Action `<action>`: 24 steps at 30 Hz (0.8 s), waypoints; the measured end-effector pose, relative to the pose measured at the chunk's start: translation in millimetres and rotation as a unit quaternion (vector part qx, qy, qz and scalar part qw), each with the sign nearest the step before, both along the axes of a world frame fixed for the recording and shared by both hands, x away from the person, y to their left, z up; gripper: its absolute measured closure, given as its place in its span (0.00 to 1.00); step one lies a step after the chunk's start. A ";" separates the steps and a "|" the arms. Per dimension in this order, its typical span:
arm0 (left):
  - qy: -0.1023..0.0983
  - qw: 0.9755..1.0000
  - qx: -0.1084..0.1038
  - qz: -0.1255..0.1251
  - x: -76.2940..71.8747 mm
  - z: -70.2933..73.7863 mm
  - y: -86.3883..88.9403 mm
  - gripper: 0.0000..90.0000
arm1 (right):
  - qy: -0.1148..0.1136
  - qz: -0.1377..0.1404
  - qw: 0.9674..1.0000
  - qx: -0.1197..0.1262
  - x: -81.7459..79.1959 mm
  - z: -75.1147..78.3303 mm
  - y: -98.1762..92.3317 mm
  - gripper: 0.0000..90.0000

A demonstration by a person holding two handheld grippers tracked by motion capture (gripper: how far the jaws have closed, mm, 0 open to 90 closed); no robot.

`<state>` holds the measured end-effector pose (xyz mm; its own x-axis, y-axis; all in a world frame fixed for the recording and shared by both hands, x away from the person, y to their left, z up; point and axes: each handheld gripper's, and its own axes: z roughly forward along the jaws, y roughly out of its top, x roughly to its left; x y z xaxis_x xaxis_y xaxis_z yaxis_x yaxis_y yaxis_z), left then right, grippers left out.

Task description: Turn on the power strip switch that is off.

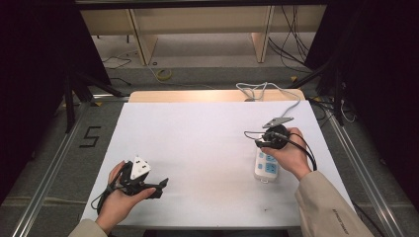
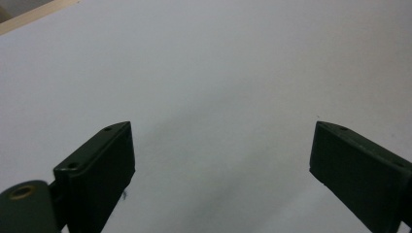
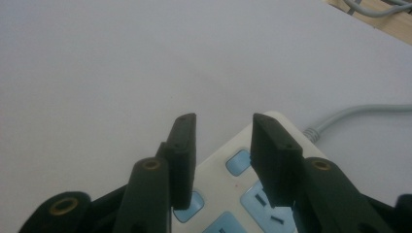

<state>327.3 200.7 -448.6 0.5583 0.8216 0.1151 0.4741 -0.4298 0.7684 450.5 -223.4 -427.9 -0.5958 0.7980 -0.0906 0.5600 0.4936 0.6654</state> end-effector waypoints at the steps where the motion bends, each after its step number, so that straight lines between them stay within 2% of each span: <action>1: 0.000 1.000 0.000 0.000 -0.1 0.0 0.1 0.10 | -0.001 -0.001 1.000 0.003 -1.5 0.3 -1.2 0.68; 11: 0.001 1.000 -0.002 0.002 -0.4 -0.2 0.5 0.10 | -0.009 -0.004 1.000 0.028 -16.5 3.9 -9.8 0.61; 17: 0.001 1.000 -0.003 0.003 -0.4 0.0 0.9 0.10 | -0.009 0.000 0.999 0.031 -25.5 2.0 -12.7 0.56; 19: 0.001 1.000 -0.006 0.004 -0.4 -0.2 0.9 0.10 | -0.013 0.003 0.999 0.030 -28.1 3.1 -13.2 0.55; 24: 0.002 1.000 -0.007 0.006 -0.4 0.2 1.8 0.10 | -0.021 0.009 0.999 0.046 -35.7 5.0 -17.0 0.51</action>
